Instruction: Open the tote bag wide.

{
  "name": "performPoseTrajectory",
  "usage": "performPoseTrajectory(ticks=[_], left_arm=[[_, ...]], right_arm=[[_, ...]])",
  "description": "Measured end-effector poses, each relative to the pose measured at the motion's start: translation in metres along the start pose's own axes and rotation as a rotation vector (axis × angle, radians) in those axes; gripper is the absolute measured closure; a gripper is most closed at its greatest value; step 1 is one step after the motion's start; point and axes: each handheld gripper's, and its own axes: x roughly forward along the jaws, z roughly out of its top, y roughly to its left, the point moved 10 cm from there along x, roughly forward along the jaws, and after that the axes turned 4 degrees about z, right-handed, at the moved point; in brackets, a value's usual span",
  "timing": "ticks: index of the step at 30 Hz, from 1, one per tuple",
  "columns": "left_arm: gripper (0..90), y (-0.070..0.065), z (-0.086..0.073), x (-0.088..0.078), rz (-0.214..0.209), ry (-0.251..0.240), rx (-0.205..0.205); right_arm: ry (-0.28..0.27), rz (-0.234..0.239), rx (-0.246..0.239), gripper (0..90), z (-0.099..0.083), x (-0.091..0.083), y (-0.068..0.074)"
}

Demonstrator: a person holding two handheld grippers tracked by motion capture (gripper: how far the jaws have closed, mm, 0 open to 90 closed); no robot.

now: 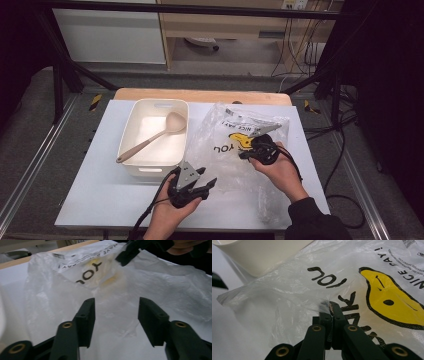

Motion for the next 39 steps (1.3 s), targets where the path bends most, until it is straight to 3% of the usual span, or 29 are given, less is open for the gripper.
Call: performPoseTrajectory(ticks=[4, 12, 15, 22, 29, 39], left_arm=[[64.5, -0.006, 0.000, 0.010, 0.021, -0.005, 0.006], [83.7, -0.014, -0.004, 0.037, -0.009, 0.029, -0.008], [87.1, -0.016, -0.007, 0.052, -0.022, 0.045, -0.017], [89.9, -0.014, -0.020, 0.081, -0.018, 0.095, -0.019], [90.0, -0.005, -0.023, 0.092, 0.001, 0.130, -0.013], [90.0, -0.004, -0.028, 0.108, -0.004, 0.201, 0.059]], right_arm=[[-0.004, -0.002, 0.000, 90.0, 0.000, 0.000, -0.001], [-0.008, -0.003, 0.006, 90.0, -0.001, 0.000, -0.001], [-0.005, -0.003, 0.005, 90.0, -0.002, 0.002, -0.001], [-0.010, -0.002, 0.010, 90.0, -0.001, 0.004, -0.003], [-0.020, -0.005, 0.026, 90.0, 0.002, 0.005, -0.006], [-0.030, -0.022, 0.058, 90.0, 0.009, 0.001, -0.014]])
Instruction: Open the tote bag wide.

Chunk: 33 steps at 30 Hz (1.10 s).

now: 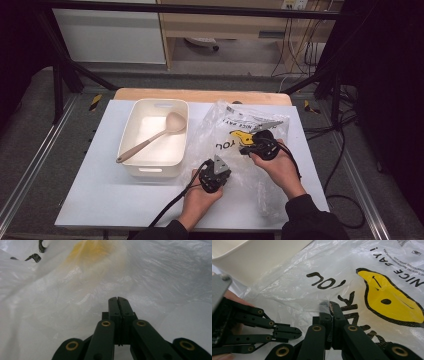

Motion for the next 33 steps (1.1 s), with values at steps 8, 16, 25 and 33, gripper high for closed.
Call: performPoseTrajectory(ticks=[8, 16, 25, 33], left_arm=[[90.0, 0.008, 0.006, 0.013, -0.018, 0.023, 0.027], [90.0, 0.008, 0.006, 0.014, -0.029, 0.024, 0.027], [90.0, 0.008, 0.006, 0.014, -0.022, 0.022, 0.033], [90.0, 0.009, 0.006, 0.014, -0.045, 0.024, 0.021]], right_arm=[[-0.003, -0.036, 0.059, 90.0, 0.000, -0.012, -0.007], [-0.031, -0.061, 0.094, 90.0, 0.001, -0.015, -0.018], [-0.074, -0.080, 0.119, 90.0, 0.020, -0.020, -0.030], [-0.106, -0.093, 0.128, 90.0, 0.038, -0.027, -0.038]])
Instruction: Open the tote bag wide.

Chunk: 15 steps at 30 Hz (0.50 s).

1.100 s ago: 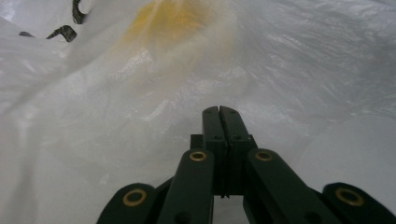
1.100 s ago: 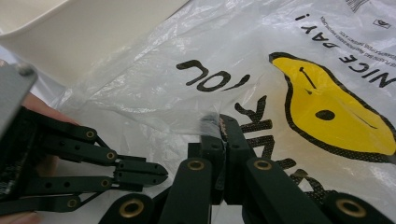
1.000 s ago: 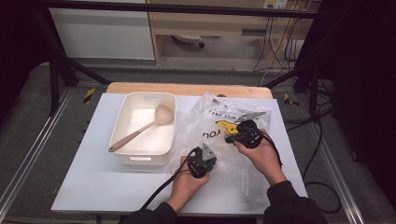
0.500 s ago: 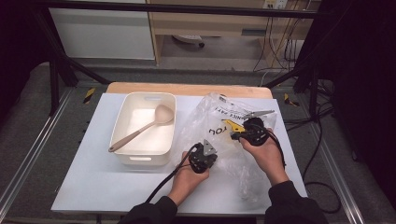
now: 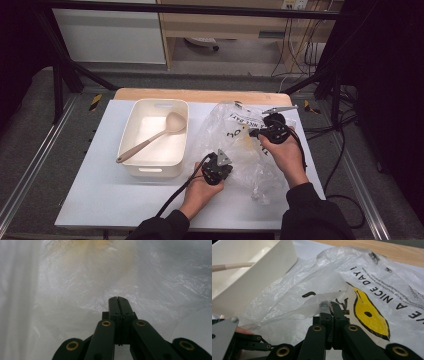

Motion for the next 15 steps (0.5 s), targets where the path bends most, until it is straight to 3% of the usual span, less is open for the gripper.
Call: performPoseTrajectory(ticks=[15], left_arm=[[90.0, 0.002, 0.000, 0.000, -0.019, 0.008, 0.015]], right_arm=[[-0.028, 0.002, -0.010, 90.0, 0.023, -0.008, 0.003]])
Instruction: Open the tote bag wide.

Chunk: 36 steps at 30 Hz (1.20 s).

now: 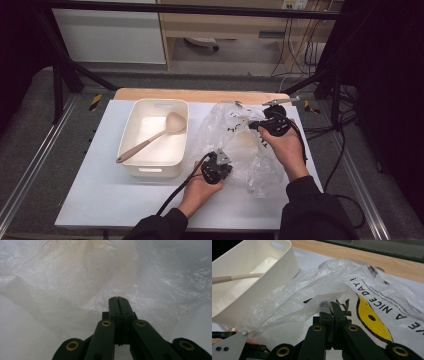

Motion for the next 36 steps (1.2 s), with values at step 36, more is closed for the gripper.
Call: performPoseTrajectory(ticks=[36], left_arm=[[90.0, 0.009, -0.003, -0.005, 0.019, 0.012, 0.006]], right_arm=[[-0.016, 0.022, 0.000, 90.0, 0.020, 0.004, 0.012]])
